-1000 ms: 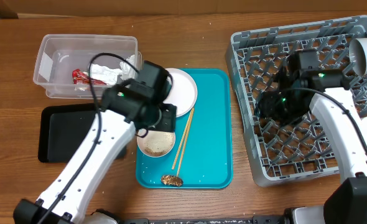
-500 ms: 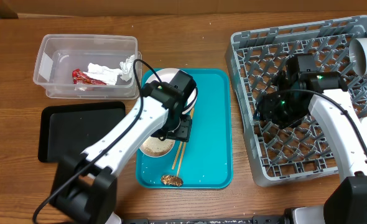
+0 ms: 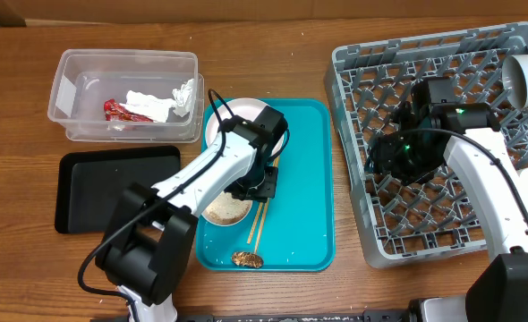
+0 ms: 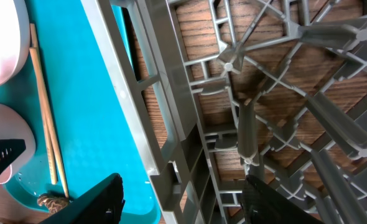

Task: Sort waste into correct bins and load items into the dishwasher
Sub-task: 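Grasp the pink rice bowl rim with the left gripper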

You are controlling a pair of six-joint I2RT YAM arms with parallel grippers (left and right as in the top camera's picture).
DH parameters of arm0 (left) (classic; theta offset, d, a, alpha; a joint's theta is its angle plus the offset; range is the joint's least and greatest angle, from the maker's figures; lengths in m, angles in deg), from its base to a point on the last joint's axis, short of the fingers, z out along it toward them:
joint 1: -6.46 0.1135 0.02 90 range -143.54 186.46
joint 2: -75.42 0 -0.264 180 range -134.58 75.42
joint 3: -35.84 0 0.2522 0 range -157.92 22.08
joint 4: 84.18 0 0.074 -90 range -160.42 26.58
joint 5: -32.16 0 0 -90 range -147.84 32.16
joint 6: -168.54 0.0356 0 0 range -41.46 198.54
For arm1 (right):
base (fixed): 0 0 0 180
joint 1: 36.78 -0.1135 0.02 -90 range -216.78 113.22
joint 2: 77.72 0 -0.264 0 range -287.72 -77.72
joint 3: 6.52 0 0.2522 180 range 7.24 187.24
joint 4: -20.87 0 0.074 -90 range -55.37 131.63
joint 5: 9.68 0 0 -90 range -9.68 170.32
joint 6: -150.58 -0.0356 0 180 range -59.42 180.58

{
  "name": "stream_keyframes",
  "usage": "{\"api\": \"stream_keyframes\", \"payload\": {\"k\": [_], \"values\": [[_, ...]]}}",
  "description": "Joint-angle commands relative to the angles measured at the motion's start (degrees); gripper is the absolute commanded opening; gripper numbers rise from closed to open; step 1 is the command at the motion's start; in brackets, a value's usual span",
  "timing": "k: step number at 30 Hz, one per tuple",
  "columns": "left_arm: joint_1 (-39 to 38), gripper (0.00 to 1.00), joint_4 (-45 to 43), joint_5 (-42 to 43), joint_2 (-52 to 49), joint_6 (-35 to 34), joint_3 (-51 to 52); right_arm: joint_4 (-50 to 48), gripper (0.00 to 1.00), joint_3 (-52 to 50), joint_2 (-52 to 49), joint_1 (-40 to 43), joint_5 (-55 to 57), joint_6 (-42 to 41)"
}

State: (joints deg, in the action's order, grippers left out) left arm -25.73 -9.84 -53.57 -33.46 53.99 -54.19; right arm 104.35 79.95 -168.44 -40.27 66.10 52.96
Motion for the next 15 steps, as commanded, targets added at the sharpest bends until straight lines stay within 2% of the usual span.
{"api": "stream_keyframes", "payload": {"k": [1,7,12,15], "values": [[-0.31,0.17,-0.07,0.17,-0.33,-0.33,0.15,-0.13,0.63,-0.07,0.17,-0.31,-0.44,0.35],[-0.33,0.13,0.24,-0.44,-0.35,-0.33,0.15,-0.11,0.64,-0.07,0.17,-0.31,-0.44,0.35],[-0.48,0.05,0.09,-1.92,-0.42,-0.37,0.15,0.07,0.63,-0.07,0.17,-0.31,-0.44,0.35],[-0.50,0.05,0.02,-1.92,-0.42,-0.37,0.15,0.09,0.63,-0.07,0.17,-0.31,-0.44,0.35]]}}
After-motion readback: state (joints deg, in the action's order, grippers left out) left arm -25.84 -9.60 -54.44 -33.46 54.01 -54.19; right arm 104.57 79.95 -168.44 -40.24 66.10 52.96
